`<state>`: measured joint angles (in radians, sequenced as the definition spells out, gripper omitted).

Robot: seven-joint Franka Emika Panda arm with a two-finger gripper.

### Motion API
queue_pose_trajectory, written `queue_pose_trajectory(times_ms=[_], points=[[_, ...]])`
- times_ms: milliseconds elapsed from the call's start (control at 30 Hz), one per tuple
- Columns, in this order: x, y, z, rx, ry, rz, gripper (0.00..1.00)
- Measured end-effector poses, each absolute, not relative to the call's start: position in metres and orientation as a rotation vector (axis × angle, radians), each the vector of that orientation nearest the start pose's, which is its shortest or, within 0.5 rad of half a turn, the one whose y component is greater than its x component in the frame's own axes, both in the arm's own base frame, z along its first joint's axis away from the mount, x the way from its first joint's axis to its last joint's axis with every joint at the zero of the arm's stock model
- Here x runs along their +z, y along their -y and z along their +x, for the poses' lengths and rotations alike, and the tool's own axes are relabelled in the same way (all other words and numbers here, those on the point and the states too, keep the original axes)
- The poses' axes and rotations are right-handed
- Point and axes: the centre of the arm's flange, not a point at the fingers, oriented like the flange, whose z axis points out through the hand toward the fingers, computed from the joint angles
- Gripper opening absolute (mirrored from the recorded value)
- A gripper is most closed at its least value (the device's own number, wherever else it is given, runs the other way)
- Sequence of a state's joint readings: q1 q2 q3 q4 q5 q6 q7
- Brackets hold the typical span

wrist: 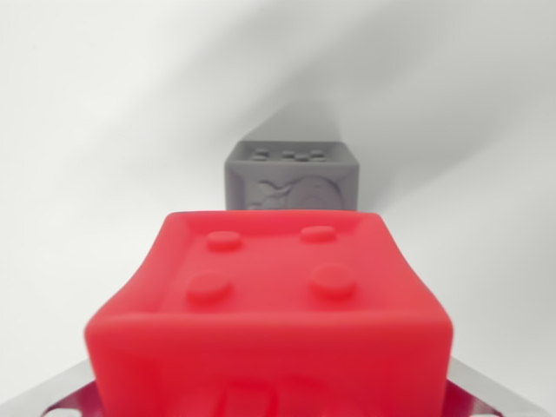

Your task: Destack cube

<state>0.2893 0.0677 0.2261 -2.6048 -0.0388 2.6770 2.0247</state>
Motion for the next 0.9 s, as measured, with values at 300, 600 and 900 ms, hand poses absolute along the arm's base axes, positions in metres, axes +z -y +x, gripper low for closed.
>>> queue_pose_trajectory(times_ms=[300,600,900], points=[[0.230,-0.205,0.386,-0.001,-2.085,-2.353,0.00],[0.229,-0.190,0.393,-0.002,-2.053,-2.380,0.00],[0.226,-0.175,0.399,-0.001,-2.024,-2.406,0.00]])
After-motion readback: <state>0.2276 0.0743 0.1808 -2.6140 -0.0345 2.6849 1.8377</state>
